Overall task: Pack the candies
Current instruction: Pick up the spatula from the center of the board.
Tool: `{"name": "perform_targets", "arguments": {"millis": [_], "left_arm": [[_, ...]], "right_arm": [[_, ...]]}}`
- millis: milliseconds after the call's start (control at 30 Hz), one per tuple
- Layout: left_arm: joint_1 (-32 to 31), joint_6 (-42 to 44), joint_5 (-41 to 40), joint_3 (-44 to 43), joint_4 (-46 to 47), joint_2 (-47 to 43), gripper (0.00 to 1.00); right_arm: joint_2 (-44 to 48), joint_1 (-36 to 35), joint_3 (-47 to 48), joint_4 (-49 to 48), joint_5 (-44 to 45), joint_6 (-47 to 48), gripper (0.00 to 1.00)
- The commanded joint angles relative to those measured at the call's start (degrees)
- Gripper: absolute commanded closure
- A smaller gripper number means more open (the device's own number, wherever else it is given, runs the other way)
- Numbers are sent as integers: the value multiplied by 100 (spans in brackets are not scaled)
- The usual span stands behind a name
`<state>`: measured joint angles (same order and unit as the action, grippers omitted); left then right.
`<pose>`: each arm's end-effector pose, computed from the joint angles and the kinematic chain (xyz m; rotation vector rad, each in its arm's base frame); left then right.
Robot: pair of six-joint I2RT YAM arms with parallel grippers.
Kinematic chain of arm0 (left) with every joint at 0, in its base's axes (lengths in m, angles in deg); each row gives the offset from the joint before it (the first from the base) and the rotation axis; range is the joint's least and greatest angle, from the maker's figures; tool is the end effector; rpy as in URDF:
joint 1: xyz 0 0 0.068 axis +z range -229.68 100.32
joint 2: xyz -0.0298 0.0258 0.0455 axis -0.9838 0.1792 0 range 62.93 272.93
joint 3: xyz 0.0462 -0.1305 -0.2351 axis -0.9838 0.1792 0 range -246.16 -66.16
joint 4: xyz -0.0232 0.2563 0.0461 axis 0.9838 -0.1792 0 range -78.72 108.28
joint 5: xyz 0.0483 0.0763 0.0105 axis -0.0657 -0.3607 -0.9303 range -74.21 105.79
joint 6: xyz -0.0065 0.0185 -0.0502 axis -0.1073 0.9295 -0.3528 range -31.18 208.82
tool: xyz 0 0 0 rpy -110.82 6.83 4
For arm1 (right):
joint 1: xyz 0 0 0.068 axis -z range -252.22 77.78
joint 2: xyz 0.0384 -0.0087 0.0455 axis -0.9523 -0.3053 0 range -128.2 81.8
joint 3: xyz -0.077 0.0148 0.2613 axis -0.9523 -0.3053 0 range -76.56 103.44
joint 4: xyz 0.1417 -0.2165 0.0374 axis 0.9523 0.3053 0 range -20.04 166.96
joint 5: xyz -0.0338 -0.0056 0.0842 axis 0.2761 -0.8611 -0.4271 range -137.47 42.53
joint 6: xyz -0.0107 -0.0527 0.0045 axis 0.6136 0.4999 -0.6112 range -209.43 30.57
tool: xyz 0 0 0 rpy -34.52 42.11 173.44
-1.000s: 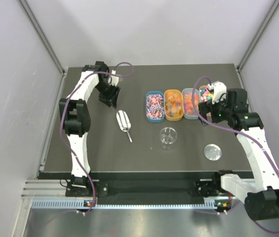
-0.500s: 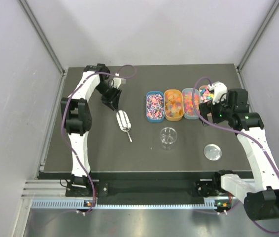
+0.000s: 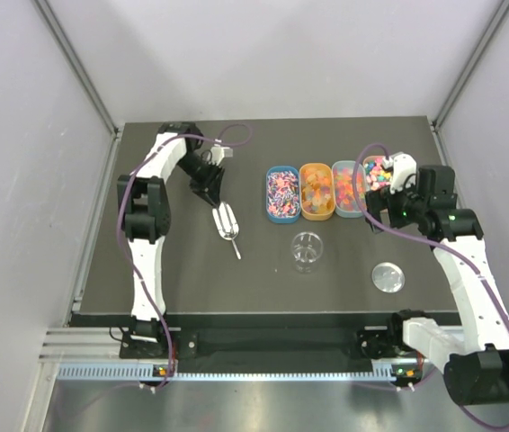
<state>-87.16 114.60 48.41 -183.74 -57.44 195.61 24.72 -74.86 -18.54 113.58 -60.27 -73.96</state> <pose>0.4433 -0.0776 0.1977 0.8368 2.8231 -0.8538 0.1999 0.0172 0.3254 -0.4723 2.2481 0.1433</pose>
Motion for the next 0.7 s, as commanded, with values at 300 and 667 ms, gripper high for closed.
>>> {"name": "perform_targets", "arguments": {"millis": [300, 667], "left_arm": [[10, 498, 1001, -275, -1059, 153, 86], [10, 587, 711, -2, -1067, -102, 100]], "right_arm": [[180, 96, -80, -81, -74, 132, 0], [171, 88, -89, -204, -118, 141, 0]]}}
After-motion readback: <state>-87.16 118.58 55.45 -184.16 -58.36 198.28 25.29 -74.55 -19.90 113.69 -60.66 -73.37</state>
